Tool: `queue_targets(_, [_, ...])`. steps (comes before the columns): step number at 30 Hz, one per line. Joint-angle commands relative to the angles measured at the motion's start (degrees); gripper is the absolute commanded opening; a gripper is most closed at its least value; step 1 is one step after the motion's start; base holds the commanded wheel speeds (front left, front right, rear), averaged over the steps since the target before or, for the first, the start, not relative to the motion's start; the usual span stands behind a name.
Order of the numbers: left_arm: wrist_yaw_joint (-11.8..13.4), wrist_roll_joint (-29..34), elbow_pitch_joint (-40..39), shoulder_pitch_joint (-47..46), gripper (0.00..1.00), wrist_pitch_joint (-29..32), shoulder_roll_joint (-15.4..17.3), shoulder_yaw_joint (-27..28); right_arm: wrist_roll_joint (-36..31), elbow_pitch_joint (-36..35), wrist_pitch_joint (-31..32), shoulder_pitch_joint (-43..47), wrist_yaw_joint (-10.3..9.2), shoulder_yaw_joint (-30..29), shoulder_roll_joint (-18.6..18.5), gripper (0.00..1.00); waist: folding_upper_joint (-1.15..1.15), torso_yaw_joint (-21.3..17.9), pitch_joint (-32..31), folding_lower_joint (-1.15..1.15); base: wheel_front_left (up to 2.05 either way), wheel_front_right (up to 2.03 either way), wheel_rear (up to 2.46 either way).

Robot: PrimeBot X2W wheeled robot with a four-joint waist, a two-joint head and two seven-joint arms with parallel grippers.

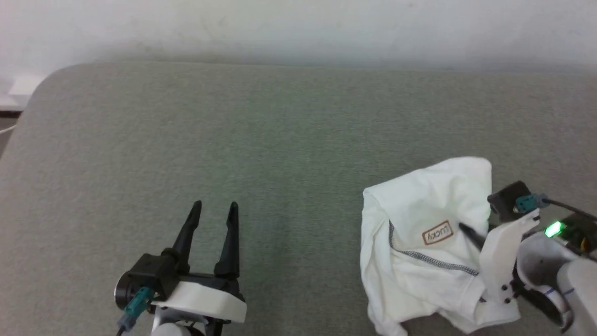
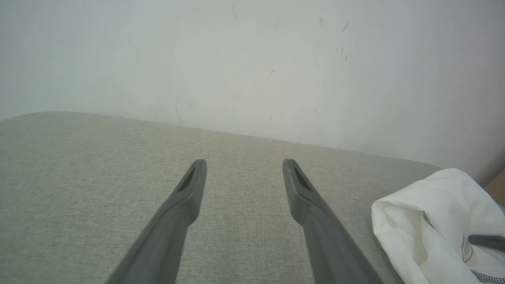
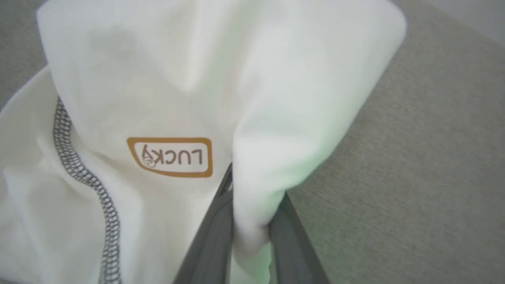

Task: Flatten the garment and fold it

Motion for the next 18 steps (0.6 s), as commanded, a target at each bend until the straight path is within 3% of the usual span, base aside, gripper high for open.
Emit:
queue_targets(1, [-0.2,0.27,-0.31,-1.46,1.0,-0.27,-0.07,-0.4,-0.49,-0.74,0.22,-1.55,-0.14,0.49,-1.29,0.0,0.0,-4.36,0.85,0.0,0.0,0.0,0.0])
queue_targets(10, [-0.12,0.69,-0.69,-8.16,1.0,-0.27,-0.07,-5.76,-0.37,-1.68,0.25,-7.73,-0.14,4.06,-14.68,0.0,0.0,-12.45,8.46,0.0,0.0,0.0,0.0])
queue_targets(18, [-0.6,2.29,-1.47,-14.79,1.0,-0.27,-0.07,-7.82,-0.47,8.35,-7.5,-11.46,-0.14,3.31,-23.74,0.0,0.0,-13.69,16.86,0.0,0.0,0.0,0.0])
